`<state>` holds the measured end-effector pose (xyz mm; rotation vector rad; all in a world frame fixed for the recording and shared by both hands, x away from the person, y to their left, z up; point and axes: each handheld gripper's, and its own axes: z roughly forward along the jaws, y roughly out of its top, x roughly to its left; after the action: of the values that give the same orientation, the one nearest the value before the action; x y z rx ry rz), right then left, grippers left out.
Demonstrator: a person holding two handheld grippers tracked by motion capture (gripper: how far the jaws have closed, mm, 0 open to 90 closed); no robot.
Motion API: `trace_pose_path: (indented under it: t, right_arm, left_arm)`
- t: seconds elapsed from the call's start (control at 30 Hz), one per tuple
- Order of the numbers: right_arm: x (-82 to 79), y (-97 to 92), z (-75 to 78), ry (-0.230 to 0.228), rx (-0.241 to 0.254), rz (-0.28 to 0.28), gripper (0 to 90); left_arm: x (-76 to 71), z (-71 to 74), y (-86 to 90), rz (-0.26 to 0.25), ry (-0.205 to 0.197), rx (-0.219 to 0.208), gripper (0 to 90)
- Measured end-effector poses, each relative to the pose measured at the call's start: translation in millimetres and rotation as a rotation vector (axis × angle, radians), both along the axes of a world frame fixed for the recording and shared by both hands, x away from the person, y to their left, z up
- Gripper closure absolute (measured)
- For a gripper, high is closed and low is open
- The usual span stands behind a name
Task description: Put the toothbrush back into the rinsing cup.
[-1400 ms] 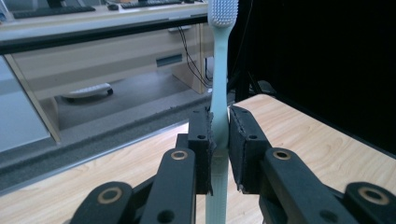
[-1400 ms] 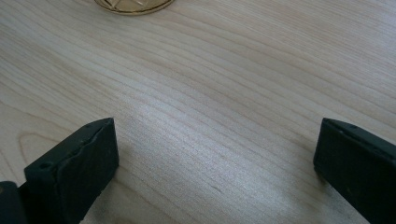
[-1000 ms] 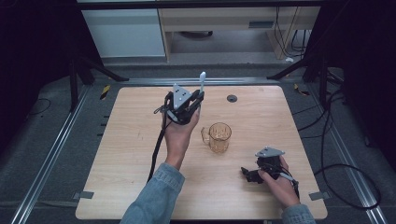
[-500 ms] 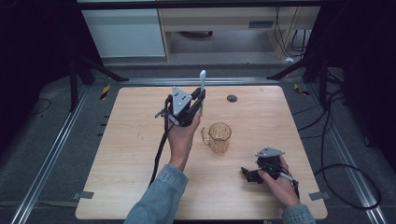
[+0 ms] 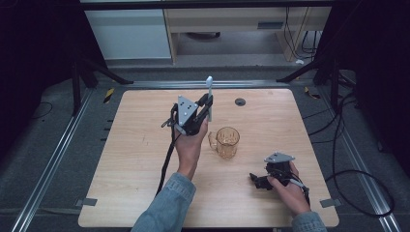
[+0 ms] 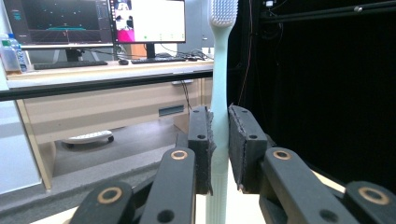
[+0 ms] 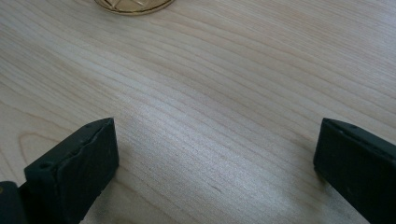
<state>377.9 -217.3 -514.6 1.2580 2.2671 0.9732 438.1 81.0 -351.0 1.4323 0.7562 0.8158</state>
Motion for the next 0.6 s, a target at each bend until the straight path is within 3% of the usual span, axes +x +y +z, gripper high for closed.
trace_pose_path:
  t: [0.27, 0.6]
  right_arm:
    - [0.0, 0.0, 0.0, 0.0, 0.0, 0.0, 0.4]
    - [0.0, 0.0, 0.1, 0.0, -0.001, 0.0, 0.4]
  left_arm:
    - [0.0, -7.0, -2.7, -0.011, 0.004, 0.0, 78.8]
    - [-1.8, -21.7, -4.1, -0.015, 0.0, -0.047, 78.9]
